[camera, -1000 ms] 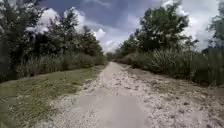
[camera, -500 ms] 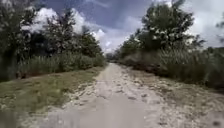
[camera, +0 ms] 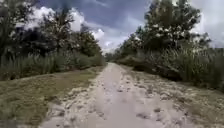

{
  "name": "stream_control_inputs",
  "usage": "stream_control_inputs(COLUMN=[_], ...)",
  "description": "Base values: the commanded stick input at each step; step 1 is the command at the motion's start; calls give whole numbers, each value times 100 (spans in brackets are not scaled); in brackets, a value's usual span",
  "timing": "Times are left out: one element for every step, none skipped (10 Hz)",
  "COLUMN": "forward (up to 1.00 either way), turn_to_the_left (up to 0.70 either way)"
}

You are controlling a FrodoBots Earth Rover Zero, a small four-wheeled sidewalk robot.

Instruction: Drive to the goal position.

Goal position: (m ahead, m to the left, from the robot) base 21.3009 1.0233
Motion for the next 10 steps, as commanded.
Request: stream_control_inputs(forward=[85,85,85,85,85,85,85,85,85,85], turn_to_the_left=[0,0,0,0,0,0,0,0,0,0])
